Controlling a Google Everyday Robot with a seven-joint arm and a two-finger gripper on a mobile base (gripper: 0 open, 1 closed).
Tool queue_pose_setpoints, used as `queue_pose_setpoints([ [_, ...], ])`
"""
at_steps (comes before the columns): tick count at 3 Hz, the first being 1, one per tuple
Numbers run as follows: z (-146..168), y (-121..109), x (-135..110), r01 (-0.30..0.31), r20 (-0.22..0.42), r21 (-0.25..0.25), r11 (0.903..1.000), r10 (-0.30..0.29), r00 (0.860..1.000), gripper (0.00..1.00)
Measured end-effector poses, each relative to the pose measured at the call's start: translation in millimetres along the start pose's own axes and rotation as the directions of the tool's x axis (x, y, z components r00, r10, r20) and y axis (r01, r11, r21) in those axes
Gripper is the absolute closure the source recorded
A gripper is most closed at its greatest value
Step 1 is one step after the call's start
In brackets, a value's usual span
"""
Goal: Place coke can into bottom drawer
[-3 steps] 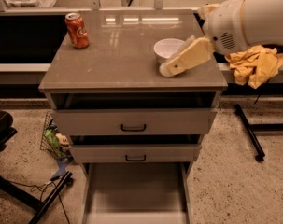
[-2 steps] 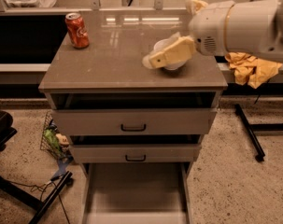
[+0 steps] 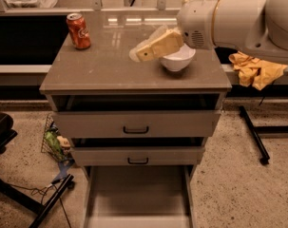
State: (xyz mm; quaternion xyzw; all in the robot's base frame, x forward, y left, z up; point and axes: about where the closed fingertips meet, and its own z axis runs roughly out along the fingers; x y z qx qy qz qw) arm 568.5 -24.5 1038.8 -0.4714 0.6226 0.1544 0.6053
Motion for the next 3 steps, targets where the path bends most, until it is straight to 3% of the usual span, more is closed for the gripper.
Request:
queue_pose_setpoints([
  [1,10,-4,-1,-0.020,0.013,0.011,0.9997,0.020,1.000,0.00],
  [2,34,-36,10,-0.085,0.038,0.059,0.9946,0.083,0.996,0.00],
  [3,130,-68,13,-0.189,0.108,0.060,0.9802,0.182,0.977,0.00],
])
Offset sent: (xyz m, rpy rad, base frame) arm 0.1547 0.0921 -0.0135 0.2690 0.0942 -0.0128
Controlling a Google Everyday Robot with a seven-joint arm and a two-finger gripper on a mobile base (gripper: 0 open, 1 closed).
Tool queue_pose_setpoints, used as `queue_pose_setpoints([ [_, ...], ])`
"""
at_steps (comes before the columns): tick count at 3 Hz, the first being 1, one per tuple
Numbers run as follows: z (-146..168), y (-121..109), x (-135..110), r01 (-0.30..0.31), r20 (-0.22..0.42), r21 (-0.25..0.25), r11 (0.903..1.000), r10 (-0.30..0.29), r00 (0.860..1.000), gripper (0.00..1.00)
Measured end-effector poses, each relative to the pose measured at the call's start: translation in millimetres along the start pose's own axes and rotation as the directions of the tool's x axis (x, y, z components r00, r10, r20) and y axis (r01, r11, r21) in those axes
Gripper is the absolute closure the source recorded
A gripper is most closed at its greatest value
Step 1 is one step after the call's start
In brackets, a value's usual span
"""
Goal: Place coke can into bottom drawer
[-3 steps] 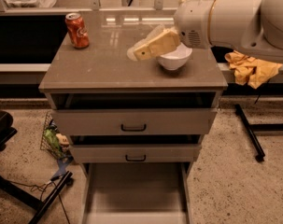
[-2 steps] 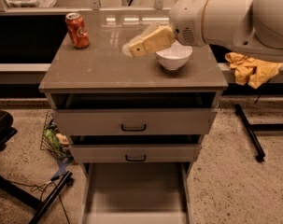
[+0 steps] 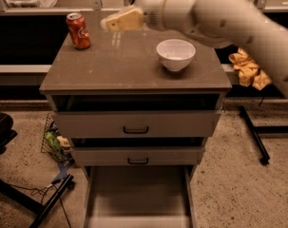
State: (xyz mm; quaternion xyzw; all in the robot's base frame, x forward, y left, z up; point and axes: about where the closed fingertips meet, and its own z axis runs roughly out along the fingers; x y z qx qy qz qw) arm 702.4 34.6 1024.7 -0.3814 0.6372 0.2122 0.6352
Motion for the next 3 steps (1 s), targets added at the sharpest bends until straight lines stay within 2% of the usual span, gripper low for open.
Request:
queue_pose_setpoints([
  [1,63,0,4,-0.048,0.045,-0.029,0.9984,0.049,0.998,0.00],
  [2,115,11,12,-0.075,0.055,-0.070,0.9947,0.079,0.995,0.00],
  [3,172,23,43,-0.120,0.047,-0.098,0.9880,0.125,0.991,0.00],
])
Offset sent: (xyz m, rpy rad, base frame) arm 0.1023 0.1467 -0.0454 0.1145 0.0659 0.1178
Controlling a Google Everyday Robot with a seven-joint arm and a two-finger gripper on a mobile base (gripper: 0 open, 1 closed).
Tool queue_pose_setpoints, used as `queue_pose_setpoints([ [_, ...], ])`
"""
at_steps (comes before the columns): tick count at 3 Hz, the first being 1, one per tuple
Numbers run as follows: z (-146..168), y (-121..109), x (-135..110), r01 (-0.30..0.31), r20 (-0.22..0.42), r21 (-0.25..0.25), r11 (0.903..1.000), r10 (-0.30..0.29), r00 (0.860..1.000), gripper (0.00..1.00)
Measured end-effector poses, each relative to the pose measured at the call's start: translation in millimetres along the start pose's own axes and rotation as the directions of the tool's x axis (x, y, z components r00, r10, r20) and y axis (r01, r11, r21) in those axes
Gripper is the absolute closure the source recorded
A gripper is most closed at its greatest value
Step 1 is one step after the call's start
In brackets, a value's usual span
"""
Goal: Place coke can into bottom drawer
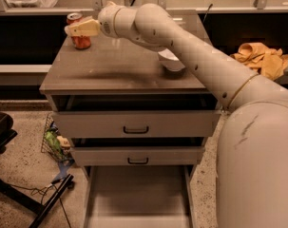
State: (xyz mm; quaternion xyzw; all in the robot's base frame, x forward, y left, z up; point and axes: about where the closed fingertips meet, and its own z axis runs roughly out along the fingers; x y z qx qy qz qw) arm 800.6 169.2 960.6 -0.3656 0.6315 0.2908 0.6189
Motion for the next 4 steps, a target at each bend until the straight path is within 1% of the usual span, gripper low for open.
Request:
queue_pose_setpoints([
  [1,2,-1,0,-0.001,-0.001,-0.001,1.0000,0.001,1.000,0.00],
  [2,18,-7,0,-0.008,-0.009,-0.005,1.0000,0.008,1.000,0.00],
  [3,54,-30,15,-0.036,-0.042,0.006,0.9993,0.036,0.998,0.00],
  [4,75,-44,33,-0.055,-0.070,0.026,0.9981,0.057,0.996,0.00],
])
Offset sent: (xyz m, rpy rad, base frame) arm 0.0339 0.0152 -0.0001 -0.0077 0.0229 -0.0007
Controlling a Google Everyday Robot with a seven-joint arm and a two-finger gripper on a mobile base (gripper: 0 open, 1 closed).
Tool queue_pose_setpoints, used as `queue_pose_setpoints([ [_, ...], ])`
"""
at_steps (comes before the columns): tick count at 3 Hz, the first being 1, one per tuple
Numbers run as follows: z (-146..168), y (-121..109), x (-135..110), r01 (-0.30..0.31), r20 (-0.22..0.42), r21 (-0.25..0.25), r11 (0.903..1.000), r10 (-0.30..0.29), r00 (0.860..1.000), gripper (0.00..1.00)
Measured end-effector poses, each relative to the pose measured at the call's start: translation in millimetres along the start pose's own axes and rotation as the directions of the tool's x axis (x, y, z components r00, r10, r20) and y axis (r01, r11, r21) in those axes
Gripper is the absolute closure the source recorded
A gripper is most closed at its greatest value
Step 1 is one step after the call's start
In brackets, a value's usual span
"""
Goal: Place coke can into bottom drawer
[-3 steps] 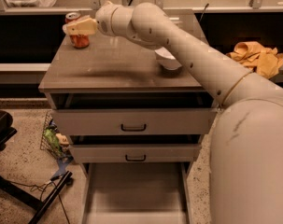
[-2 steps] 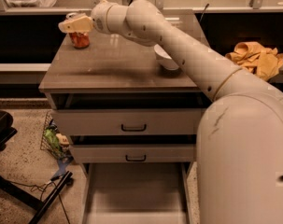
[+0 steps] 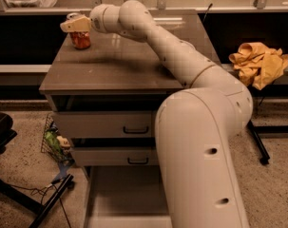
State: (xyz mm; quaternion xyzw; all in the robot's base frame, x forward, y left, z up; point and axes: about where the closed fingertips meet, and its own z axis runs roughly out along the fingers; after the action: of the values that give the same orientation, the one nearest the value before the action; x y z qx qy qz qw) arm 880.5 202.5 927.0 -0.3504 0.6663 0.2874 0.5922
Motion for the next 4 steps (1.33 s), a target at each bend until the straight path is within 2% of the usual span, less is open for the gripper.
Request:
queue_pose_setpoints([
  [1,12,-5,15,-0.028,0.000,0.015,0.9995,0.028,1.000,0.00],
  [2,22,0,27,-0.057,0.014,0.012,0.9983,0.057,0.998,0.00],
  [3,29,8,28,-0.068,0.046,-0.001,0.9977,0.068,0.997,0.17],
  [4,37,18,18,-0.056,0.082,-0.028,0.9980,0.058,0.995,0.40],
])
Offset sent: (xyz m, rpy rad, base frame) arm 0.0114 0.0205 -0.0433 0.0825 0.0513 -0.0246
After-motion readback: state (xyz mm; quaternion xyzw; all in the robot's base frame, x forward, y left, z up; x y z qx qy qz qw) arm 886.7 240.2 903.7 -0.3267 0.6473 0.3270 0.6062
